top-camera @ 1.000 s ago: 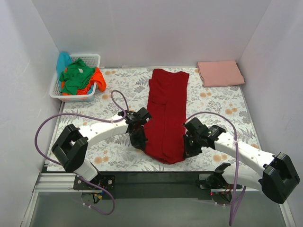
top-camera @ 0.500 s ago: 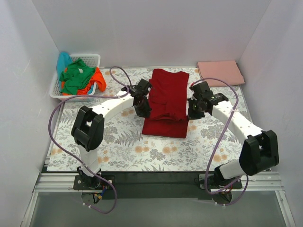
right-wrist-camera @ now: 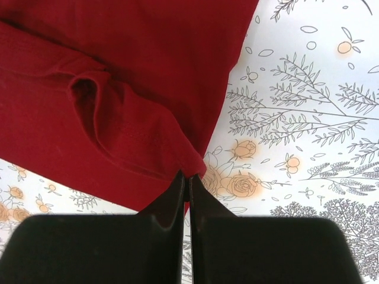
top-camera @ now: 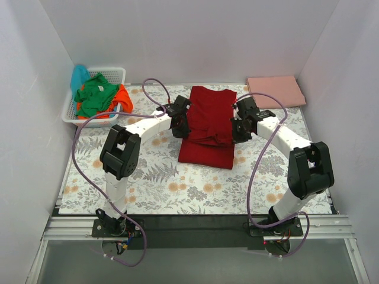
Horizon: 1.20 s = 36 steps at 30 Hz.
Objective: Fold and stack the t-shirts
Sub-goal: Fold the tshirt
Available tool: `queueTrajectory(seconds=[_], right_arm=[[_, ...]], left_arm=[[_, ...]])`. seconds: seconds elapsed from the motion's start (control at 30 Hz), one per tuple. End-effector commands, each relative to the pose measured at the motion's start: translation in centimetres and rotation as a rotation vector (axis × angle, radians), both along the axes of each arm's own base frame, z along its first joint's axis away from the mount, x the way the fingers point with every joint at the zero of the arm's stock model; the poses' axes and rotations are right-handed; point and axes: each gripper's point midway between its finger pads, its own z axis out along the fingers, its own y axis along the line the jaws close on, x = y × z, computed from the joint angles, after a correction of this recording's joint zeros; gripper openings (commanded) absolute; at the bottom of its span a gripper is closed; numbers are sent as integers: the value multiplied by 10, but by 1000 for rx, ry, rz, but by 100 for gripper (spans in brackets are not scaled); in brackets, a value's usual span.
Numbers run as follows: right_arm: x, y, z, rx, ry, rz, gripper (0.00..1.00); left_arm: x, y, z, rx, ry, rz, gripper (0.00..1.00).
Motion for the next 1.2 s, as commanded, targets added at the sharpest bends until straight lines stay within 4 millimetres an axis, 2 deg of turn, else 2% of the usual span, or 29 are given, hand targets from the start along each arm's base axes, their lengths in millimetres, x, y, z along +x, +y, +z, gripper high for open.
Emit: queueTrajectory(seconds=[0.0, 0.17, 0.53, 0.63, 0.67, 0.73, 0.77, 0.83, 0.87, 0.9, 0.97, 1.0, 1.03, 1.1, 1.13, 1.17], right_arm=[[24, -1, 12, 0, -84, 10, 1], [30, -5, 3, -8, -94, 8, 1], [39, -4, -28, -18, -93, 12, 1], [43, -3, -32, -21, -92, 16, 1], [45, -1, -31, -15, -95, 26, 3], [50, 3, -23, 0, -113, 34, 11], [51, 5, -20, 9, -119, 43, 20], [53, 9, -7, 20, -153, 53, 29], [55, 11, 0, 21, -169, 56, 34], [54, 16, 10, 23, -195, 72, 37], [52, 21, 21, 16, -226, 85, 40], [47, 29, 25, 16, -239, 116, 41], [43, 34, 35, 23, -263, 134, 41], [32, 47, 38, 30, -278, 179, 37], [30, 47, 36, 7, -286, 184, 35], [25, 51, 32, 15, -278, 203, 27]], left_arm=[[23, 3, 13, 16, -88, 8, 0], [26, 15, 9, 16, -86, 55, 0], [30, 17, -18, 28, -64, 52, 2], [31, 19, -17, 39, -75, 57, 16], [31, 21, -15, 47, -82, 61, 27], [32, 23, -8, 47, -97, 68, 34], [34, 22, 6, 33, -124, 66, 37], [36, 23, 22, 24, -158, 78, 50], [36, 24, 30, 19, -173, 79, 52], [35, 25, 49, 0, -205, 87, 60], [30, 25, 62, -24, -218, 93, 68], [25, 25, 80, -55, -242, 98, 70], [14, 22, 77, -69, -221, 97, 71], [0, 15, 81, -103, -209, 93, 70], [-17, 7, 77, -134, -182, 78, 57], [-25, 3, 75, -152, -167, 69, 49]])
